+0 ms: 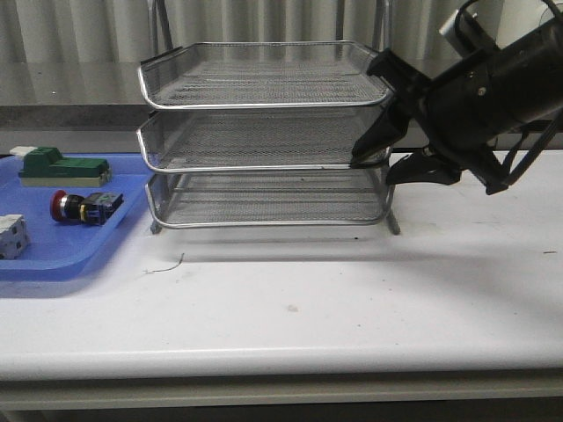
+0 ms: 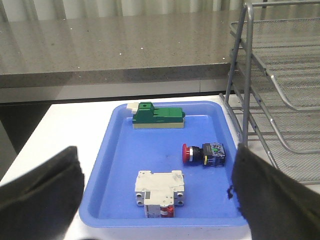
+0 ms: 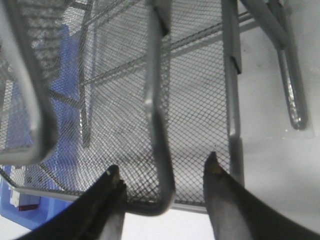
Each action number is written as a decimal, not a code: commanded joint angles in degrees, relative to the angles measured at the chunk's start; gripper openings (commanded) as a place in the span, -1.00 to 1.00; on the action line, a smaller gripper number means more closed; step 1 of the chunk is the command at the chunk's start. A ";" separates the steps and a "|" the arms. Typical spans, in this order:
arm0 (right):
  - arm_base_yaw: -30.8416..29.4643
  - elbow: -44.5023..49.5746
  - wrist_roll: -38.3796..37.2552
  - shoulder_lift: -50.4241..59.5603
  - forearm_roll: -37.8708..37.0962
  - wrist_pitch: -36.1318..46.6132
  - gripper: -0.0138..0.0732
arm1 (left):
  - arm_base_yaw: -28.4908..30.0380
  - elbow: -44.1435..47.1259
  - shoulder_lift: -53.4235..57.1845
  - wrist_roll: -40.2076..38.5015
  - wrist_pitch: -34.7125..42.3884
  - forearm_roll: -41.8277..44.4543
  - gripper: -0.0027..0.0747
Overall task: Place button on rack with both arms
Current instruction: 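Reach the right gripper to the middle rack tier's front rim and grasp it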
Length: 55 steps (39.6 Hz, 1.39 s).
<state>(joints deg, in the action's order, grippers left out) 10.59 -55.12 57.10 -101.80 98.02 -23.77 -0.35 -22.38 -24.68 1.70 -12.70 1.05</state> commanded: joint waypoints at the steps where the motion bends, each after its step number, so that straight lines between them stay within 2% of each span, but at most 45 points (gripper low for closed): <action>1: -0.65 -1.67 3.72 0.82 6.69 -4.01 0.19 | -0.03 -1.82 -0.59 -0.33 4.72 -0.06 0.53; 7: -1.55 -1.67 5.82 0.00 10.29 -7.24 0.16 | -0.03 -1.82 -0.59 -0.33 4.72 -0.06 0.53; 19: -3.10 -1.67 5.82 0.00 10.29 -8.01 -0.11 | -0.03 -1.82 -0.59 -0.33 4.72 -0.06 0.53; 28: -3.34 -1.67 5.94 0.00 10.29 -9.32 -0.52 | -0.03 -1.82 -0.59 -0.33 4.72 -0.06 0.53; 31: -3.34 -1.67 6.40 0.00 10.25 -9.93 -0.59 | -0.03 -1.82 -0.59 -0.33 4.72 -0.06 0.53; 40: -3.34 -0.54 8.22 1.04 10.25 -12.37 -0.61 | -0.03 -1.82 -0.59 -0.33 4.72 -0.06 0.53; 55: -3.34 9.97 14.11 7.68 10.25 -15.29 -0.61 | -0.03 -1.82 -0.59 -0.33 4.87 -0.06 0.53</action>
<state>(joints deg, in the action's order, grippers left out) 7.44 -46.35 67.52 -98.42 105.46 -35.08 -0.35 -22.38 -24.68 1.70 -12.70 1.05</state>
